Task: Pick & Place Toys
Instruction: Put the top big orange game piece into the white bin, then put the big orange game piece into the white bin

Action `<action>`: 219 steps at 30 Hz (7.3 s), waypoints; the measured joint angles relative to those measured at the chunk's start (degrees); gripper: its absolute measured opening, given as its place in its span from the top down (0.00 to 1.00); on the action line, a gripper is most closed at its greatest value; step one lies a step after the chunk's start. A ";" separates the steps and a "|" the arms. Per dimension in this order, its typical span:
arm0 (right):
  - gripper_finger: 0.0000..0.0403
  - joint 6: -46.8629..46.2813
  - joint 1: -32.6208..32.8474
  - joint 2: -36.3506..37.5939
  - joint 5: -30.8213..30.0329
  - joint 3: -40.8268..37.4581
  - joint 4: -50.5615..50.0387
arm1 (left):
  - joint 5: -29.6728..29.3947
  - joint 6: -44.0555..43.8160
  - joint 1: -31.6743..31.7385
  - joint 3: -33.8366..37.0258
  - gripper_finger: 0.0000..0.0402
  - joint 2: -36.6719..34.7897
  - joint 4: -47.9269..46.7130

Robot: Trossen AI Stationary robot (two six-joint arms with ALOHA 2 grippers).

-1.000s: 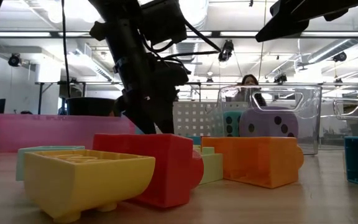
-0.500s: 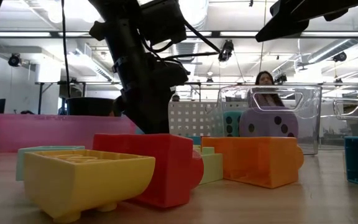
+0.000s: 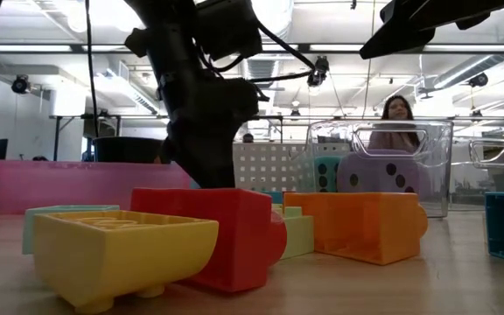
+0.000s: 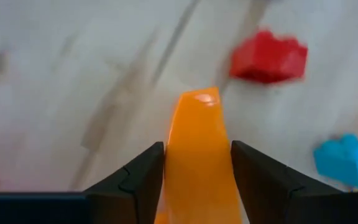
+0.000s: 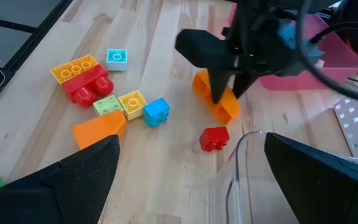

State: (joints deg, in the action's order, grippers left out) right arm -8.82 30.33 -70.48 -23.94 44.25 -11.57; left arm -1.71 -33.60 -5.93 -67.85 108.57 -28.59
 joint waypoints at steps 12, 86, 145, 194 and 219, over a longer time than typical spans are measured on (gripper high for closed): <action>0.01 0.02 0.04 0.00 0.00 0.00 0.02 | -2.09 1.48 -3.64 0.08 0.36 0.02 -5.19; 0.01 10.15 -2.97 0.00 1.57 0.02 1.90 | -3.01 32.16 37.66 -13.05 0.53 -0.48 2.51; 0.01 8.53 -3.02 -1.13 -3.22 0.02 5.50 | -1.75 36.88 16.43 -7.88 0.27 -17.63 3.25; 0.01 -25.84 6.75 -24.90 7.50 30.02 -30.84 | 2.65 34.93 -15.72 6.81 0.28 0.22 47.62; 0.01 -28.42 8.80 -11.73 8.50 12.98 -15.86 | 3.26 35.73 -14.86 -6.87 0.28 13.13 29.65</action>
State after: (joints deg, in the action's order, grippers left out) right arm -37.24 39.13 -82.21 -15.45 57.23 -27.43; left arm 1.55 2.12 -20.80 -74.72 121.71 1.06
